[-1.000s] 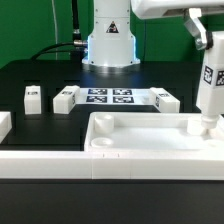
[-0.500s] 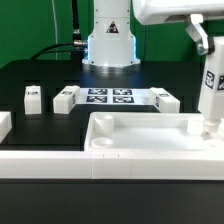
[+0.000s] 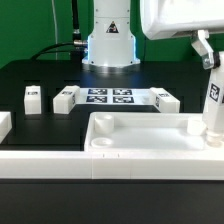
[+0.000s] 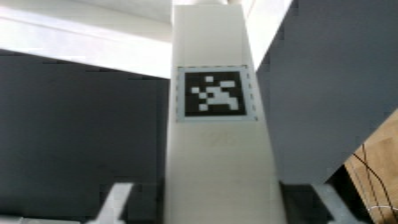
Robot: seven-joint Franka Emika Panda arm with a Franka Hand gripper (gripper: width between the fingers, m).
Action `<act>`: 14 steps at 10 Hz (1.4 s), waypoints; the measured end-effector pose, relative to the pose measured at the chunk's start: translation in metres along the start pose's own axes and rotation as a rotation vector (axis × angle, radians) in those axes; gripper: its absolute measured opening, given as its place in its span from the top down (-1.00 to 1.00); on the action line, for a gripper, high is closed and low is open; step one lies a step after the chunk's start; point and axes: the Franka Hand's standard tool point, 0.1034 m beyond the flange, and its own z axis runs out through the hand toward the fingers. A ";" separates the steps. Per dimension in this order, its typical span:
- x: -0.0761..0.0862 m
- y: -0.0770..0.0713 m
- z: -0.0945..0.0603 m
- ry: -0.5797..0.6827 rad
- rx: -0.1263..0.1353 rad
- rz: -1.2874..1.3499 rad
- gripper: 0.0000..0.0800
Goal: Assemble desk
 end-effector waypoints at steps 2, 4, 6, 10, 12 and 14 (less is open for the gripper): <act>0.003 0.002 0.001 -0.001 0.000 0.002 0.27; 0.005 0.003 0.003 0.000 0.001 0.003 0.27; 0.007 0.003 0.008 0.000 0.003 0.005 0.27; 0.002 0.001 0.014 -0.005 0.005 0.005 0.27; 0.001 0.000 0.014 0.007 0.002 0.004 0.27; 0.000 -0.001 0.014 0.034 -0.005 0.001 0.27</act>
Offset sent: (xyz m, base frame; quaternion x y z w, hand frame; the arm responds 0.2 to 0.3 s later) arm 0.0098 0.0013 0.0033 0.0040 -0.0051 -0.0051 1.0000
